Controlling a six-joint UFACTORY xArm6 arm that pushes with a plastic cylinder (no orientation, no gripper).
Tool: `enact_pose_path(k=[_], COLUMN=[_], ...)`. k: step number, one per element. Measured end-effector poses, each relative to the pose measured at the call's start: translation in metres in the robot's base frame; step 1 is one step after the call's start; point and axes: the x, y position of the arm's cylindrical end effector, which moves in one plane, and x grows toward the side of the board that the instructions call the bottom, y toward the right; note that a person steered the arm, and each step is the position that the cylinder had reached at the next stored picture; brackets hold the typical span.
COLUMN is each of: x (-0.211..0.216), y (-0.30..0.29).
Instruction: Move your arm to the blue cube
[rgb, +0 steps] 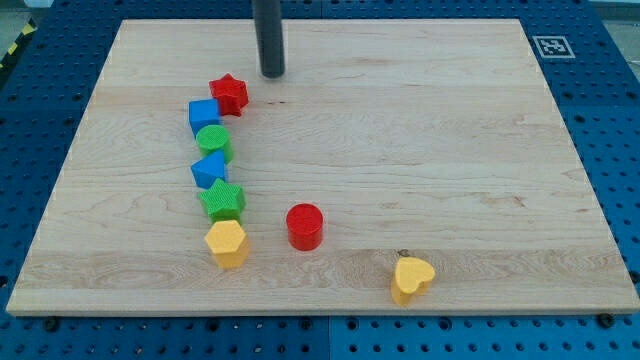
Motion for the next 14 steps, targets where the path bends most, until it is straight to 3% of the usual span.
enact_pose_path(k=[1, 3, 4, 6, 8, 10, 14], x=[-0.007, 0.055, 0.055, -0.002, -0.004, 0.075, 0.098], y=[-0.067, -0.112, -0.138, -0.214, -0.222, -0.174, -0.116])
